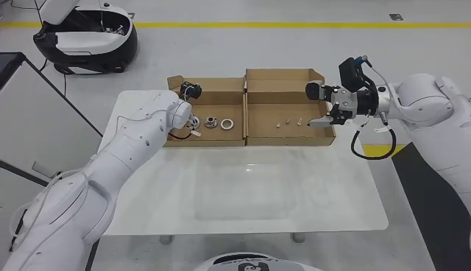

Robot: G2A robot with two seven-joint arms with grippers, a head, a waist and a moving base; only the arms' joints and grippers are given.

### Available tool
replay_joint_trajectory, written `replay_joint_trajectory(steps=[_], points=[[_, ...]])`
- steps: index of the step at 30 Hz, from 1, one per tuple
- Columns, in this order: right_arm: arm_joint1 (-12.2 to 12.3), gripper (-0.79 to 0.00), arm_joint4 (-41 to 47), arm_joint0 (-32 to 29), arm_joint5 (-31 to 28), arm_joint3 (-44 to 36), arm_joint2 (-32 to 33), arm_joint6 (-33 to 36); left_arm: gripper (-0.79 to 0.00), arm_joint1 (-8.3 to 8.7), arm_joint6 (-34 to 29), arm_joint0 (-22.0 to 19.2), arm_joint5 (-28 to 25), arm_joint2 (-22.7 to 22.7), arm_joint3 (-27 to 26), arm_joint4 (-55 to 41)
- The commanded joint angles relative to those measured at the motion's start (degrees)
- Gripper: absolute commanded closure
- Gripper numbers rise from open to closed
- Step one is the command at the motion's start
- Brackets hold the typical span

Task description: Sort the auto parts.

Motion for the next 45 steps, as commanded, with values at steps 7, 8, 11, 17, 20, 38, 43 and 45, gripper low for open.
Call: replay_joint_trajectory(steps=[7, 8, 11, 17, 20, 38, 43, 45], points=[[0.00, -0.785, 0.00, 0.00, 0.00, 0.00, 0.00, 0.00, 0.000, -1.97, 0.64, -0.54, -0.78, 0.68, 4.06, 0.50], [0.00, -0.785, 0.00, 0.00, 0.00, 0.00, 0.00, 0.00, 0.000, -2.17, 0.76, -0.57, -0.87, 0.71, 4.53, 0.53], [0.00, -0.785, 0.00, 0.00, 0.00, 0.00, 0.00, 0.00, -0.283, -2.75, 0.89, -0.73, -1.32, 0.68, 5.81, 0.53], [0.00, -0.785, 0.00, 0.00, 0.00, 0.00, 0.00, 0.00, -0.785, -3.64, 1.58, -0.93, -1.73, 0.26, 7.58, 0.61], [0.00, -0.785, 0.00, 0.00, 0.00, 0.00, 0.00, 0.00, -0.785, -3.93, 2.14, -1.02, -1.65, -0.10, 8.14, 0.93], [0.00, -0.785, 0.00, 0.00, 0.00, 0.00, 0.00, 0.00, -0.785, -0.50, 11.07, 4.27, -4.32, -10.89, -8.55, 0.25], [0.00, -0.785, 0.00, 0.00, 0.00, 0.00, 0.00, 0.00, -0.785, 2.32, 13.44, 11.02, -9.22, -17.88, -21.06, -1.61], [0.00, -0.785, 0.00, 0.00, 0.00, 0.00, 0.00, 0.00, -0.785, 3.38, 14.41, 14.13, -11.32, -21.01, -25.70, -2.89]])
